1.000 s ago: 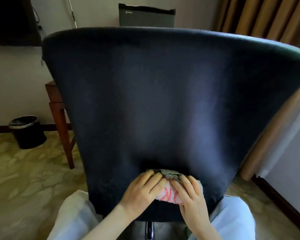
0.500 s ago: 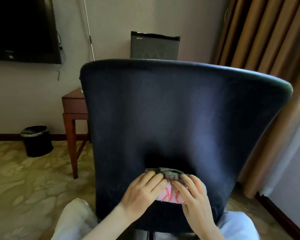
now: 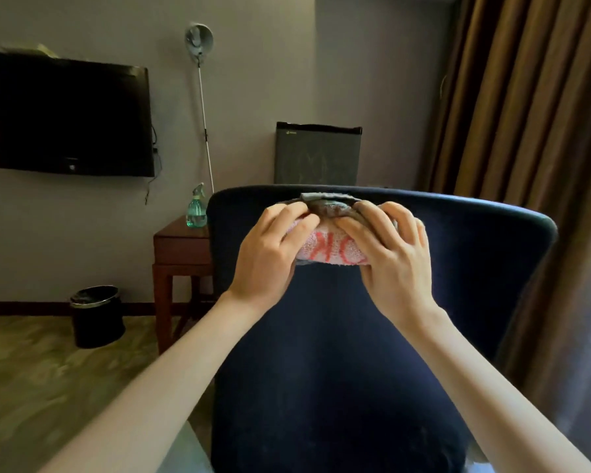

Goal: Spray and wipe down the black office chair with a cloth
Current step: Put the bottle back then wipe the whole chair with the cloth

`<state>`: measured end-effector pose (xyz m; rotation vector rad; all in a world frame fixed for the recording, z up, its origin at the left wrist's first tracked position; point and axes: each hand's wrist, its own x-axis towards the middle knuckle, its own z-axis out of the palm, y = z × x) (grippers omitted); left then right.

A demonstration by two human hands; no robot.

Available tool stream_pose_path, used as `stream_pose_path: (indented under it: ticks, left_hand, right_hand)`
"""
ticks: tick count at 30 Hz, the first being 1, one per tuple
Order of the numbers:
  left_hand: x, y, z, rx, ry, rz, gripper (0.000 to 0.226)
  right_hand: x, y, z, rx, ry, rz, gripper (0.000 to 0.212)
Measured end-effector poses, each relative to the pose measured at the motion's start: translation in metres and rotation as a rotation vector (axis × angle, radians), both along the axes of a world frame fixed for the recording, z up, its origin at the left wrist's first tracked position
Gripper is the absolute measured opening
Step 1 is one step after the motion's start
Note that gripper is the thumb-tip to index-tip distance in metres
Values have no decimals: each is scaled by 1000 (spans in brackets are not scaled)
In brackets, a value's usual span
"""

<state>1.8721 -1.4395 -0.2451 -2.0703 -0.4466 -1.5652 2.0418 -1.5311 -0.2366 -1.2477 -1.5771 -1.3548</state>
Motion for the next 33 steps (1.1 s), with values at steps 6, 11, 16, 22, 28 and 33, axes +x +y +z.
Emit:
stream_pose_path:
  ticks: [6, 11, 16, 22, 28, 33]
  left_hand:
    - [19, 13, -43, -37, 3, -82, 28]
    - [31, 17, -58, -30, -31, -93, 24]
    - [32, 16, -64, -15, -29, -84, 24]
    - [38, 21, -73, 36, -34, -62, 20]
    - [37, 25, -71, 42, -49, -58, 29]
    - [40, 30, -69, 1, -61, -55, 37]
  right_hand:
    - [28, 17, -47, 14, -75, 15, 39]
    - [38, 24, -62, 25, -46, 40, 38]
    - [39, 24, -70, 21, -9, 42, 33]
    - [41, 22, -81, 4, 9, 41, 34]
    - [37, 28, -79, 19, 17, 65, 36]
    - [41, 39, -83, 30, 15, 66, 36]
